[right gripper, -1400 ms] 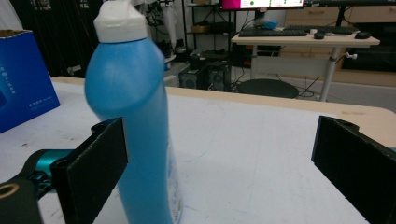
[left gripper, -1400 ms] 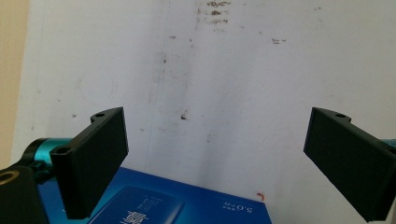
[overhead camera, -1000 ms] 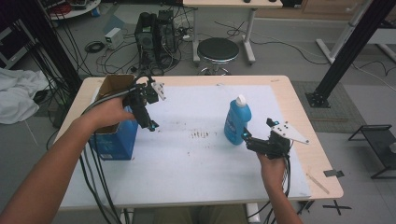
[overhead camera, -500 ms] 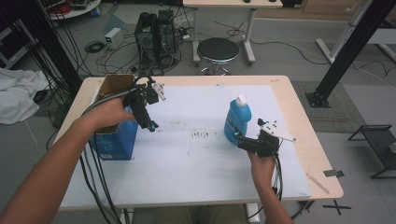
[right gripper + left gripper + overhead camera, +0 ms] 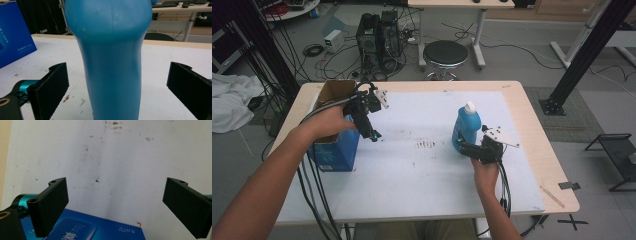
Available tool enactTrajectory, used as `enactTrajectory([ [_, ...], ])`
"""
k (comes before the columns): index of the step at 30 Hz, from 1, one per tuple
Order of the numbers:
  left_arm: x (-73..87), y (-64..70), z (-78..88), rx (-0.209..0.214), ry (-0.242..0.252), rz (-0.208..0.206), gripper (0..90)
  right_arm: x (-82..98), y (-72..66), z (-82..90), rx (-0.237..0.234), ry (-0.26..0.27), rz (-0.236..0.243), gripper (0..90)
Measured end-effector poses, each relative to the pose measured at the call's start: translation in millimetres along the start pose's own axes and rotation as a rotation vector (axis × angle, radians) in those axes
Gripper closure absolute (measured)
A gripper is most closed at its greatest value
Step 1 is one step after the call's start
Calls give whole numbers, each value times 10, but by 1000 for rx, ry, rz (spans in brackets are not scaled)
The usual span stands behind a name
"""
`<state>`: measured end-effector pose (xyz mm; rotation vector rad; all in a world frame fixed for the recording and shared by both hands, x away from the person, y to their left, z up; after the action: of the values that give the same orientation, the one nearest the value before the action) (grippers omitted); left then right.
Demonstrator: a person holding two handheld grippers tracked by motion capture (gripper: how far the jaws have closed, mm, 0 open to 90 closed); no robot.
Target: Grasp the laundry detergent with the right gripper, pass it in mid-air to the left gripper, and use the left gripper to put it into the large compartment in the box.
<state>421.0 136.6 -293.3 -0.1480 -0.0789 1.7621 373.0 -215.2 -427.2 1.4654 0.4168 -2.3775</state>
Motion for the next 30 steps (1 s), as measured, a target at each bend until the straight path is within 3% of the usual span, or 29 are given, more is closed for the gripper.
enactTrajectory([
  [4, 0, -5, -10, -3, -7, -2, 63, -2, -5, -49, -18, 3, -7, 30],
  [20, -5, -1, -44, 3, -9, -4, 63, -16, -25, -205, -4, -15, -1, 52],
  [23, 3, 1, -50, 7, -5, 1, 64, -16, -18, -211, 0, -7, 6, 100],
  [24, 1, 12, -60, 9, 10, 20, 63, -21, -10, -200, -8, -1, 10, 144],
  [25, 8, 0, -51, 6, -10, 1, 64, -24, -8, -205, -1, 10, 9, 144],
  [30, 8, 3, -53, 7, -7, 4, 64, -14, -30, -211, -11, -2, 4, 145],
])
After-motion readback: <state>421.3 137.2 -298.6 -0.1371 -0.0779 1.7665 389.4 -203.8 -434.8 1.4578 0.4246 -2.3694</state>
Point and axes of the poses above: each handheld gripper's, and its own axes: z roughly backward along the jaws, x roughly out of its underside, y roughly to its right, the point moved 2 cm from there along -z, roughly forward along the jaws, and after that the axes turned 12 degrees about -y, right-handed, at the moved point
